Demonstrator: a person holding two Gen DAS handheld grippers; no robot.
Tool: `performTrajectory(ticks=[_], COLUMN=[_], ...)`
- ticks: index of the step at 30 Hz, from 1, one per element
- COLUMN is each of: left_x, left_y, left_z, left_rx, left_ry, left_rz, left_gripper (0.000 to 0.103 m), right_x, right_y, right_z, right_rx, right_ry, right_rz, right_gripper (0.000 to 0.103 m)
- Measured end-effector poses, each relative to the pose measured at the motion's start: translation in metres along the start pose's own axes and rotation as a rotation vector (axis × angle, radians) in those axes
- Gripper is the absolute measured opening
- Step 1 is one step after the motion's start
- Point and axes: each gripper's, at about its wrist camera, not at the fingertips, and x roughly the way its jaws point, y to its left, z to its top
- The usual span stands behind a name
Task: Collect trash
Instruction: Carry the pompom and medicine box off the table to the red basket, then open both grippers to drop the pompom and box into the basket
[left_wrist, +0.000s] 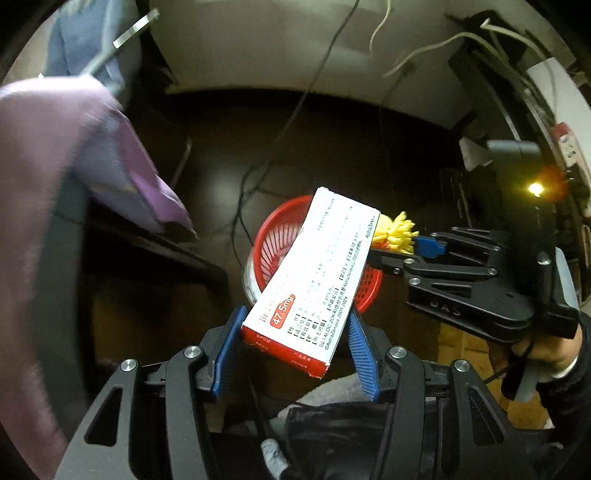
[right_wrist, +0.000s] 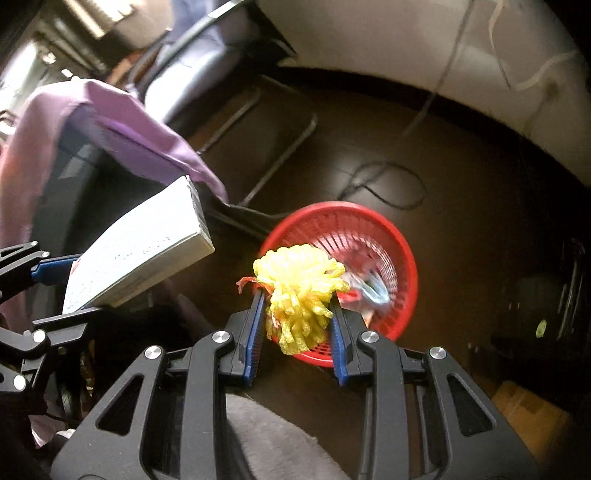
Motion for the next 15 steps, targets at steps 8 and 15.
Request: performTrajectory(ticks=[8, 15], left_x=[0.073, 0.118], left_y=[-0.003, 0.008], left_z=[0.012, 0.016], left_rx=[0.055, 0.017], left_ry=[0.161, 0.245], left_rz=[-0.002, -0.014], left_gripper=[0.053, 0.053], right_x=[0.052, 0.085], right_y=[-0.028, -0.042], right_z=[-0.009, -0.01], right_rx=[0.085, 0.154], right_ry=[0.104, 0.155], right_rz=[-0.019, -0.024], right_gripper=[0.033, 0.034])
